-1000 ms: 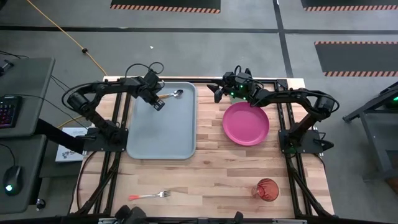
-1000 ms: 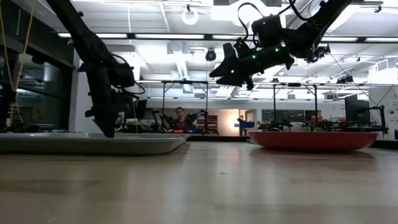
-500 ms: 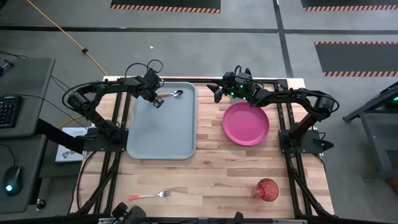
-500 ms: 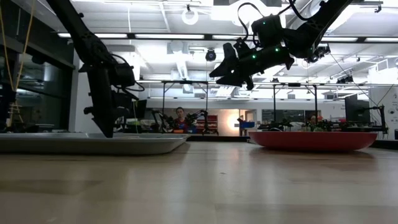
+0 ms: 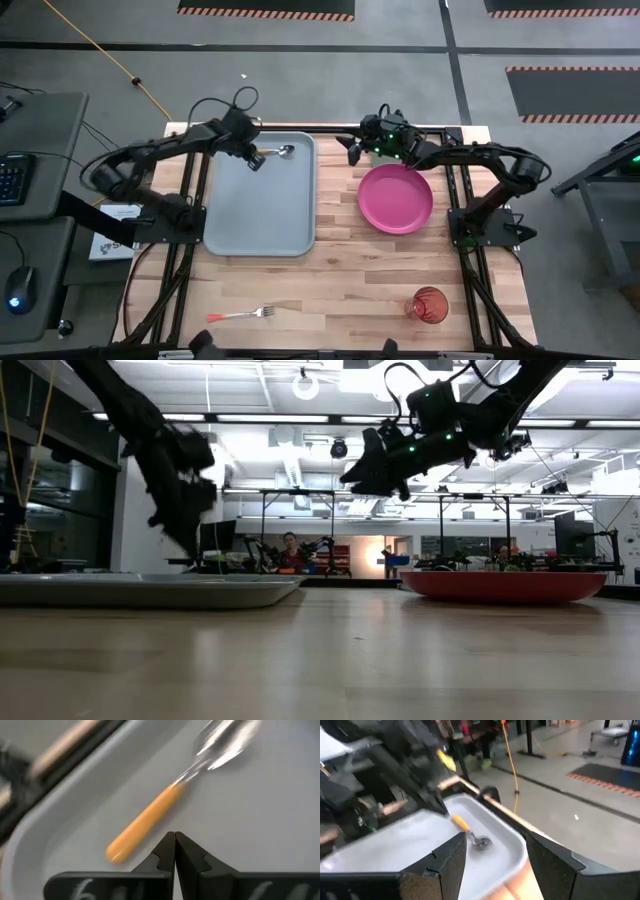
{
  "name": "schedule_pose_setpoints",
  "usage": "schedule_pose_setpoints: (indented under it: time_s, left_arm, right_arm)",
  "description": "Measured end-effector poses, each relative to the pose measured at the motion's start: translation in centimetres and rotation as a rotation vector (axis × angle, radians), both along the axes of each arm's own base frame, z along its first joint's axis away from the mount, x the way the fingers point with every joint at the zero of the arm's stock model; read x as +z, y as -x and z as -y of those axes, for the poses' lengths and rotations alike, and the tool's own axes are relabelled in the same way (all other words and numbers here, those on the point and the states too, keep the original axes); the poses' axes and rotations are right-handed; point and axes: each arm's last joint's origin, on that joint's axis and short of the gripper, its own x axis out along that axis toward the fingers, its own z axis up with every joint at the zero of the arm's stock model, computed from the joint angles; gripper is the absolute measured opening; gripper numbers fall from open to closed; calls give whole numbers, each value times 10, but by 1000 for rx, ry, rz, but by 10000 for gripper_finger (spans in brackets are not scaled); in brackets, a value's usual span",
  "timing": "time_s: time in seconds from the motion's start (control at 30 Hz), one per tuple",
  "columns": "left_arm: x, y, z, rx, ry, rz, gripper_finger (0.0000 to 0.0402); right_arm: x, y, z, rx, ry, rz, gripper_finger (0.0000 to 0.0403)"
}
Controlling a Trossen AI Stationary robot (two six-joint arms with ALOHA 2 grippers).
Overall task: Pick and place plate/cup/fork/spoon on tray
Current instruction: Put the pink plate on the center of the gray serving tray
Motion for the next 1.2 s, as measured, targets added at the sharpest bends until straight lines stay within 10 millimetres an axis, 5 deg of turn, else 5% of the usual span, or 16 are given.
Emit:
schedule_pose_setpoints:
  time_s: [0.23, 0.43, 0.7, 0.9, 1.2]
  left_arm:
    - [62, -18, 39, -300, -239, 495, 0]
    - [60, -33, 78, -500, -281, 831, 0]
    - [59, -46, 105, -643, -258, 890, 0]
    - [59, -49, 112, -676, -246, 894, 0]
    - [59, -50, 113, -692, -258, 888, 0]
  right_arm:
    - [18, 40, -16, -153, -43, -282, 200]
    - [9, 81, -43, -380, -243, -615, 200]
    - [-12, 109, -63, -630, -364, -850, 200]
    - [-55, 129, -81, -670, -466, -937, 200]
    - [-70, 149, -95, -729, -504, -858, 200]
